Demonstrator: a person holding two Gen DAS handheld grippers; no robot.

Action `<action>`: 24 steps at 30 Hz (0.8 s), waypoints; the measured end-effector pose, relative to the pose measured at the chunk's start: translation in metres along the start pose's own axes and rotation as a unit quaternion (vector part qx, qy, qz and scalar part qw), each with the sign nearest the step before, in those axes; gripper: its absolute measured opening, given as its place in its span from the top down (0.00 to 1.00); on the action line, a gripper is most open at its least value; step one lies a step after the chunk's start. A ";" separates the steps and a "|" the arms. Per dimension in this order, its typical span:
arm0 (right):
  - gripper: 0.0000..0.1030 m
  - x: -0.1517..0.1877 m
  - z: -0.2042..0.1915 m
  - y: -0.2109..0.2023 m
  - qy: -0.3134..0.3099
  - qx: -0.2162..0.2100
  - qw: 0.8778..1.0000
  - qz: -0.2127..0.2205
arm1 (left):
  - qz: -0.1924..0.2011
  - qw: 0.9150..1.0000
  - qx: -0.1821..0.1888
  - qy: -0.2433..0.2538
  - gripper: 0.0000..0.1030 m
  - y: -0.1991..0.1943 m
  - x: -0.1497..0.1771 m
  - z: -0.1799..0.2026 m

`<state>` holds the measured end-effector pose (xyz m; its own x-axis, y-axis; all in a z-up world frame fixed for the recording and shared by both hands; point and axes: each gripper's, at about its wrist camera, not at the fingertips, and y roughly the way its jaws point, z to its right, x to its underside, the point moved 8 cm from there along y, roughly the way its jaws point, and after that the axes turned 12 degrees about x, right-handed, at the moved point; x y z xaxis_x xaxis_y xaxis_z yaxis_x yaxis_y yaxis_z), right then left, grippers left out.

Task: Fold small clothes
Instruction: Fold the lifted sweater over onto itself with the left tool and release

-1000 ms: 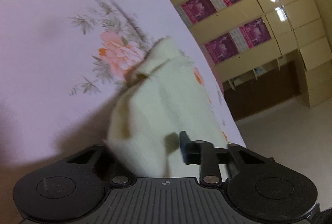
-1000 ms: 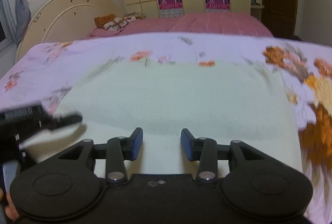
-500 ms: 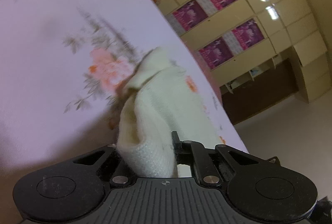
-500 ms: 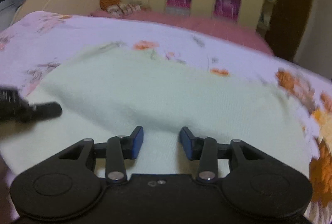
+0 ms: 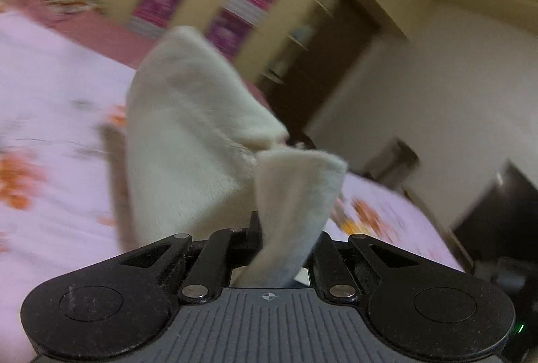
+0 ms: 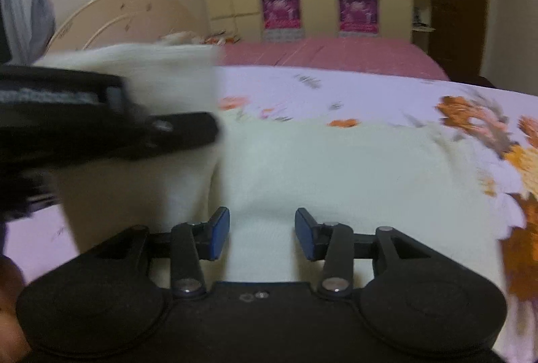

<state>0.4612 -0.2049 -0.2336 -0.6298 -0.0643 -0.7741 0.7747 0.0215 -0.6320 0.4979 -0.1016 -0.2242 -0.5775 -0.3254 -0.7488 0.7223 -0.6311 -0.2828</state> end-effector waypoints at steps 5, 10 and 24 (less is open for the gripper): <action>0.59 0.020 0.063 -0.020 0.062 0.028 0.997 -0.021 | -0.083 0.996 0.023 0.018 0.92 0.034 0.038 0.029; 0.59 0.043 0.103 -0.039 0.108 0.039 0.992 -0.043 | -0.123 0.992 0.019 0.024 0.92 0.036 0.056 0.032; 0.53 0.035 0.128 -0.072 0.202 -0.001 0.978 -0.054 | -0.092 0.995 -0.014 0.017 0.35 -0.034 0.043 0.023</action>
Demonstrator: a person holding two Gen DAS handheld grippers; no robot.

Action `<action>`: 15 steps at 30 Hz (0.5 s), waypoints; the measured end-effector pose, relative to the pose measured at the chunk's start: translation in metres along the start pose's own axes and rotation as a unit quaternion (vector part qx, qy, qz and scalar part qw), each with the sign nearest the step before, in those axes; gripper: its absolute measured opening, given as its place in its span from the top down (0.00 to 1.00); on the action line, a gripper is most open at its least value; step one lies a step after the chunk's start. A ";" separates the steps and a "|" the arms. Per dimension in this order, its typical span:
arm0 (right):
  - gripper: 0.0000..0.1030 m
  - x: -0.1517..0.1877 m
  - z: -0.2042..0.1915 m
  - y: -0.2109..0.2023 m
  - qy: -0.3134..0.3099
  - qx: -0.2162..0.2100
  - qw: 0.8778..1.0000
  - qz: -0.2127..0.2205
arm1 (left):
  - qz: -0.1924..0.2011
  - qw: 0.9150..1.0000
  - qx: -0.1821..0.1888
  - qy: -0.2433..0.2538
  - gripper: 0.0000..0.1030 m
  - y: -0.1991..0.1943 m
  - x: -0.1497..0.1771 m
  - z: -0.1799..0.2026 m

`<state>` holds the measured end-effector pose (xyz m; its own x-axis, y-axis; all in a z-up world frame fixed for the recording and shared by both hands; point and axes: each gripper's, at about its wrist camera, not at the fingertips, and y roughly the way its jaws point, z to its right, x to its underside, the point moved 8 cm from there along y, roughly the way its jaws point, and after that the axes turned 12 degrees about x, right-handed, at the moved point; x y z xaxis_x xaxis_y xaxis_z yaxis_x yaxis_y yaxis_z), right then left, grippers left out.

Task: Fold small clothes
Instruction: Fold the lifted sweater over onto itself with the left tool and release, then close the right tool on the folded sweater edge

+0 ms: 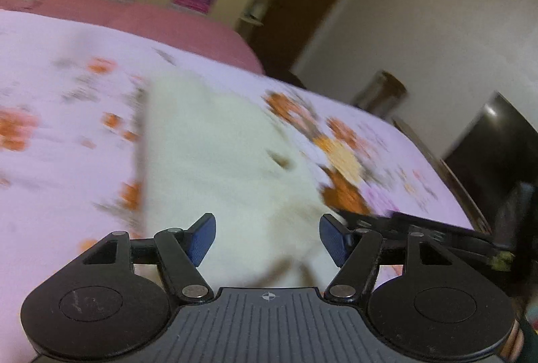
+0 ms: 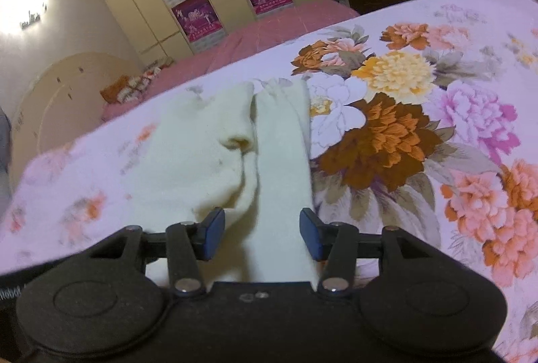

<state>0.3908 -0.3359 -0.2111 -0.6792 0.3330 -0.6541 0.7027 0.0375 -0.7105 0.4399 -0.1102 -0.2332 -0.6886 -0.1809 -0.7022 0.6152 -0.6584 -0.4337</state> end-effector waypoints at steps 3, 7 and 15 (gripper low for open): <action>0.53 -0.008 -0.007 0.010 0.015 -0.020 1.000 -0.012 | 0.015 0.999 -0.044 -0.023 0.35 -0.005 -0.018 -0.029; 0.46 -0.021 -0.017 0.028 0.038 -0.039 0.998 -0.022 | 0.028 0.996 -0.081 -0.027 0.35 0.001 -0.034 -0.056; 0.43 -0.044 -0.026 0.073 0.037 -0.046 0.998 -0.036 | 0.015 0.993 -0.106 -0.041 0.35 0.046 -0.042 -0.081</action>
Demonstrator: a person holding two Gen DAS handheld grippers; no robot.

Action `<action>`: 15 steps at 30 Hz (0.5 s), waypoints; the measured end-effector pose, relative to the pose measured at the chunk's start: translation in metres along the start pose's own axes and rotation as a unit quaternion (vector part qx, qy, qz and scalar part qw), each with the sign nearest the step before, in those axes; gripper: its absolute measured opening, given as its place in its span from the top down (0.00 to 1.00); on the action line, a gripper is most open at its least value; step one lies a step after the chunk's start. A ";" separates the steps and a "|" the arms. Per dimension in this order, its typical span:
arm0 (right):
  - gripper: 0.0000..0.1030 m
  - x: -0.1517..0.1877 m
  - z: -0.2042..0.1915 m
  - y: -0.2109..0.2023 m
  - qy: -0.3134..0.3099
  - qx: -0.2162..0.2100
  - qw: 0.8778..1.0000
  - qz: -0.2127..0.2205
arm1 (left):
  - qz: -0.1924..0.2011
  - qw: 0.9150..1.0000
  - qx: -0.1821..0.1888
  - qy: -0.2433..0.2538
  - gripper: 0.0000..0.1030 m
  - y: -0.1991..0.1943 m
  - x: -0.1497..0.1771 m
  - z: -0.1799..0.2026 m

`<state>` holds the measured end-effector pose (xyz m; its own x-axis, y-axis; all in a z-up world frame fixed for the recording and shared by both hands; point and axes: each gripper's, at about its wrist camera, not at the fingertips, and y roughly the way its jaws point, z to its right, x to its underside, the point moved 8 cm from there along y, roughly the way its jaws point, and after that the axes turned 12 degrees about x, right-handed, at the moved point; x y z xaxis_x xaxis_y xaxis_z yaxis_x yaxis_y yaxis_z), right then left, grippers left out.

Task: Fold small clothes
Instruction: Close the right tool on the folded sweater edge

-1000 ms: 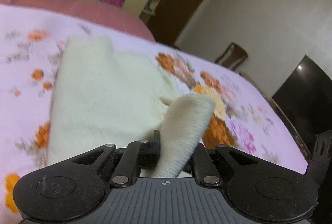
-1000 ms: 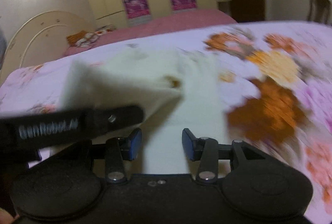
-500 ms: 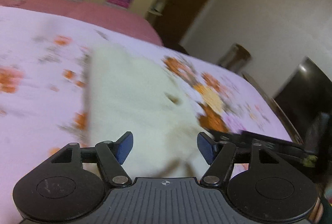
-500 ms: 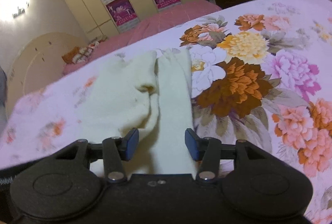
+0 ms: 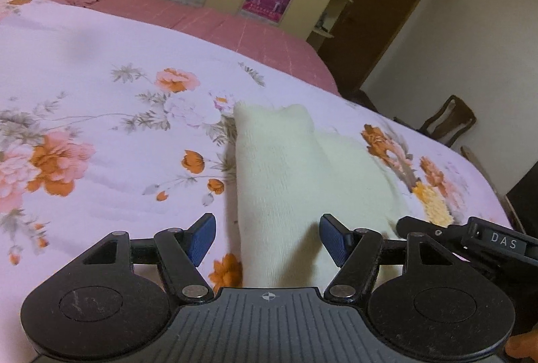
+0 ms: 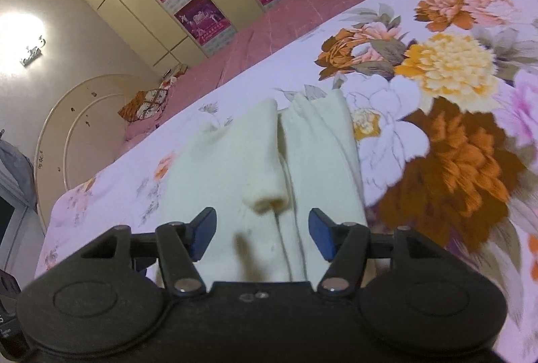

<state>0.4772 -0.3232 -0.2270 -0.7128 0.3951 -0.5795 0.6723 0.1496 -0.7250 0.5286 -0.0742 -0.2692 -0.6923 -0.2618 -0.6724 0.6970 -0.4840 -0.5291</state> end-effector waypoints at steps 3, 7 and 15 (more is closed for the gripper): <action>0.51 0.001 -0.005 0.013 -0.017 -0.009 1.000 -0.011 | -0.013 1.000 0.000 -0.009 0.35 0.013 0.004 -0.003; 0.63 0.005 -0.011 0.022 -0.018 -0.025 0.999 -0.023 | -0.015 1.000 -0.003 -0.007 0.35 0.019 0.009 -0.005; 0.86 0.000 -0.029 -0.004 -0.065 -0.023 0.997 0.038 | 0.002 1.000 0.008 0.003 0.35 0.008 -0.005 0.005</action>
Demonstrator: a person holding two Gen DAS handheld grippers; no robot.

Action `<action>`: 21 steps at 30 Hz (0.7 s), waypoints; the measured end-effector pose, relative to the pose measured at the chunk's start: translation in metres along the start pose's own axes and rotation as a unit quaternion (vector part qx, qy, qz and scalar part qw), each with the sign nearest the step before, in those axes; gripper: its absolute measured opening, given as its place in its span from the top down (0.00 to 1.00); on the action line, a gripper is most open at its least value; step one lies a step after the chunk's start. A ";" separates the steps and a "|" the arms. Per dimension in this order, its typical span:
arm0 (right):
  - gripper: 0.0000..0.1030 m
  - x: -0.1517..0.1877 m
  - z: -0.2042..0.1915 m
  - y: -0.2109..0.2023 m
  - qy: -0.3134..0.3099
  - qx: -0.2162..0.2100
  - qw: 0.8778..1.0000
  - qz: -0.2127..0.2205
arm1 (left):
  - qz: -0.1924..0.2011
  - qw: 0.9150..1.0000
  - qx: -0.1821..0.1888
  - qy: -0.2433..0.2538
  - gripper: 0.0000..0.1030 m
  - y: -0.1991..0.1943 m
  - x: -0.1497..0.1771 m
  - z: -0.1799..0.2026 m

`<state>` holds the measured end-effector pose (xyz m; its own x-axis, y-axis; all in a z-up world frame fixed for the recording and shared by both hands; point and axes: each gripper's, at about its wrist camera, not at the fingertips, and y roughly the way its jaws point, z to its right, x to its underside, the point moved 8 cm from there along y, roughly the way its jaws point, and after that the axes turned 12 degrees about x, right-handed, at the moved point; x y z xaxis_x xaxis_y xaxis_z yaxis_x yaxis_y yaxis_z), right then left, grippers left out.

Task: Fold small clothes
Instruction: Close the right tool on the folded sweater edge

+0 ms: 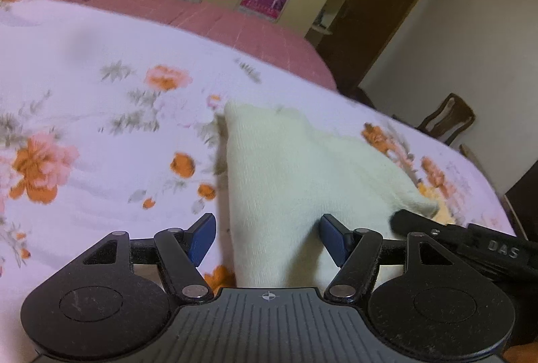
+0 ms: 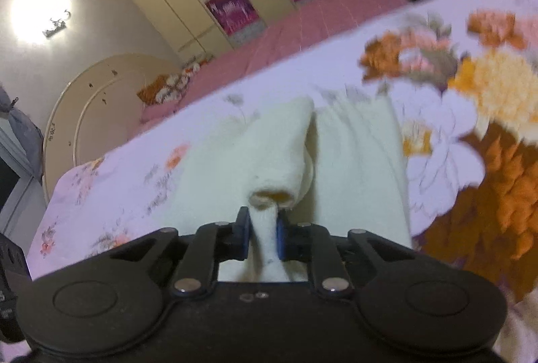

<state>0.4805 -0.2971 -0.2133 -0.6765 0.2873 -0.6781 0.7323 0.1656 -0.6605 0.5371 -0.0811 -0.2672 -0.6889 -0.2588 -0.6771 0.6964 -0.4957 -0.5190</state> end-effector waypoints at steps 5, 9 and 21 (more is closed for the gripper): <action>0.87 -0.011 0.014 -0.032 -0.017 0.017 0.999 0.026 | -0.006 1.000 0.023 0.018 0.35 0.002 -0.002 0.021; 0.86 -0.001 0.045 -0.030 0.011 0.044 0.999 0.007 | -0.037 0.999 0.012 0.032 0.35 0.018 0.015 0.025; 0.75 0.015 0.071 -0.054 0.036 0.087 0.996 0.005 | -0.043 0.998 0.000 0.035 0.33 0.013 0.017 0.027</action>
<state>0.4253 -0.3688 -0.2108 -0.6575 0.3567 -0.6637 0.7098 -0.0023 -0.7044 0.5290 -0.1140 -0.2708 -0.7299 -0.1565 -0.6654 0.6358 -0.5128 -0.5769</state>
